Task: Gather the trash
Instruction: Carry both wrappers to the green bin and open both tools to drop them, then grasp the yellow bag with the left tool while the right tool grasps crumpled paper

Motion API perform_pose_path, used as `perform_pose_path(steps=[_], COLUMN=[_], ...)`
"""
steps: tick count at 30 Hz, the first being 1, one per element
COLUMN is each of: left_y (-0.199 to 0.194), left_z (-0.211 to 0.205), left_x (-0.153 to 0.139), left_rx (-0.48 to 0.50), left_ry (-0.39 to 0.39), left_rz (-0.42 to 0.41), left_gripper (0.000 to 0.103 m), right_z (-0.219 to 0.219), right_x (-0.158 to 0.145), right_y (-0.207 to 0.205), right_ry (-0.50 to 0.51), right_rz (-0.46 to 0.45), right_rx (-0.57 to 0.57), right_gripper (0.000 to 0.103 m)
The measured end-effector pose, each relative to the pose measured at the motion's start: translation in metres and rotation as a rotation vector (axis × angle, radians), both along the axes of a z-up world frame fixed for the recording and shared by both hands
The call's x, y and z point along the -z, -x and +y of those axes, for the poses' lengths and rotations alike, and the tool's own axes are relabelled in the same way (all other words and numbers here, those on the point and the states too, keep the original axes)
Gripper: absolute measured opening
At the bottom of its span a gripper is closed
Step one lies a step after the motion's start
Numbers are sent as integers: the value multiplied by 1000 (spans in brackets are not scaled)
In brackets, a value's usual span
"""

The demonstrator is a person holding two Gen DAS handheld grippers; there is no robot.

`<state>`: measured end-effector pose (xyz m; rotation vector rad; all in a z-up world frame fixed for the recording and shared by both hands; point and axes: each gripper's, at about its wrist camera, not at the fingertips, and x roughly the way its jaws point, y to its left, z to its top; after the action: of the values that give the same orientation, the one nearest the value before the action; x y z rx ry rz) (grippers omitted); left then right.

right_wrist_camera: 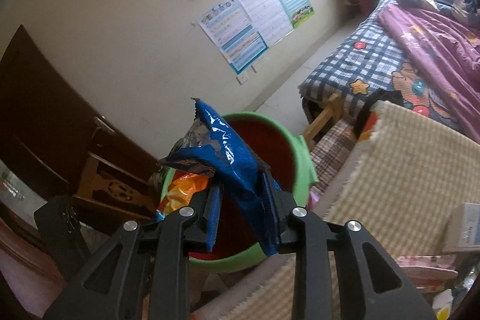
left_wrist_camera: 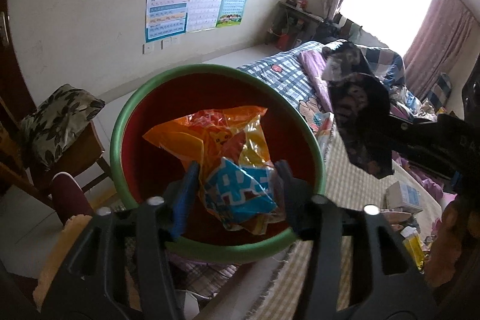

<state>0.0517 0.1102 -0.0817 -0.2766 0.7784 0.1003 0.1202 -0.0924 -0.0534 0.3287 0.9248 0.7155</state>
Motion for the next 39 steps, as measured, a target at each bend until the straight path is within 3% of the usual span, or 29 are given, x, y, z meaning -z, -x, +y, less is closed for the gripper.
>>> perform_pose_path(steps=[2,5,15,21,28,35,39], left_y=[3,4,11,14,15,22,28], left_z=[0,2,1,-20,-63,-125,-172], left_x=[-2,-5,-15,-29,-29,-9,6], left_rx=[-16,-27,-27,29,185,415,560], left_ry=[-9,-24,-15,-15,2,129,153], left_rz=[-19,-32,-62,-100,-83,8,69], left_gripper=[73,79,80,80,82,82,82], right_z=[3,1,-48,-107,-176,-225,-247], right_x=[1,-2,-19,-29,-18,11,25], right_y=[0,3,22,49,72,101,119], right_ry=[-7,-21,-50,-8,90,176,191], right_rz=[5,-14,-48,-117,-125,-56,-10], right_rx=[-4,6,60,184,338,441,490], right_gripper=[45,53,54,59,64,64,64])
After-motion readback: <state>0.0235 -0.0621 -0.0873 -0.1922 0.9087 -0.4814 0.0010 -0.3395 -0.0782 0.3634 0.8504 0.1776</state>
